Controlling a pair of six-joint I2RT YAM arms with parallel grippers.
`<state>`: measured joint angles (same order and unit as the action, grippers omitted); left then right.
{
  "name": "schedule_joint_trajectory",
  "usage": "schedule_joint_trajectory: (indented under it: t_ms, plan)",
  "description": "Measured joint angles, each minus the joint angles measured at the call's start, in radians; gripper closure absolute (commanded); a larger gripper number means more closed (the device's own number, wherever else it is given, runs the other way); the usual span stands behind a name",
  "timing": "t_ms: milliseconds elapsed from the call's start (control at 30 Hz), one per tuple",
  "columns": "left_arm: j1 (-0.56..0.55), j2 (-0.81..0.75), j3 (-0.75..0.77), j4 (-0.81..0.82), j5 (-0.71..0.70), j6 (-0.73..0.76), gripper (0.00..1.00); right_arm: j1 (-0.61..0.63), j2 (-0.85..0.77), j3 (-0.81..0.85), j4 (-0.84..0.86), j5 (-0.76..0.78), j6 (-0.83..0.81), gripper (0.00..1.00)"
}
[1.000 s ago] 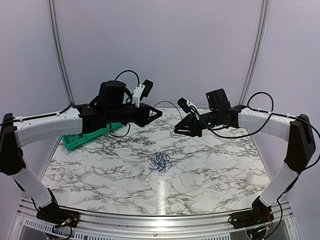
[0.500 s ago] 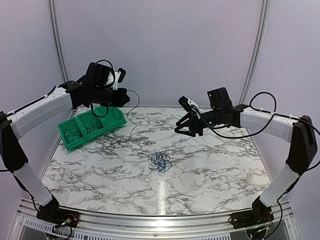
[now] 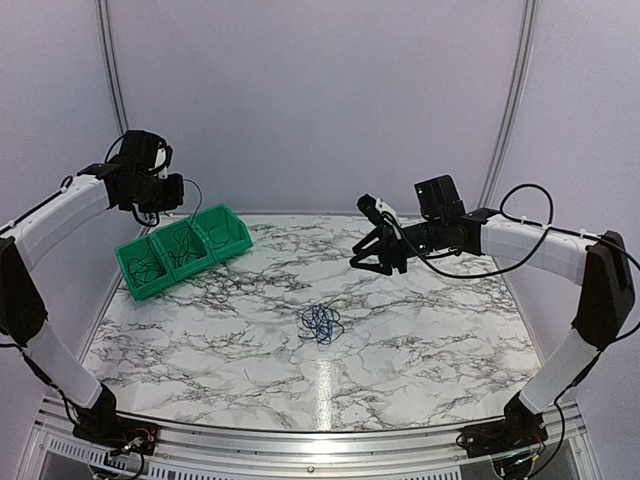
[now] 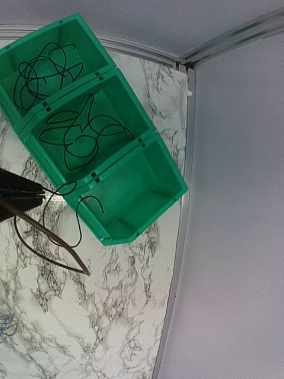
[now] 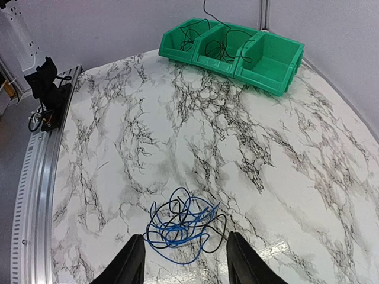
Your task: Untangle the cables
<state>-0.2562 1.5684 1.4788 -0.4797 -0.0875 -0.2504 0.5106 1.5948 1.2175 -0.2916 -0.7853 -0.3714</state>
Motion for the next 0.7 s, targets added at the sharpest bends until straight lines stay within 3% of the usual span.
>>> schedule_joint_trajectory:
  t_ms: [333,700]
  plan:
    - [0.127,0.032,0.045,-0.021,-0.027,0.019,1.00,0.000,0.000,0.000,-0.006,-0.001,-0.003,0.52]
    - [0.180,0.210,0.114,-0.019,-0.037,0.019,1.00,0.000,0.000,0.000,-0.017,-0.001,-0.022,0.52]
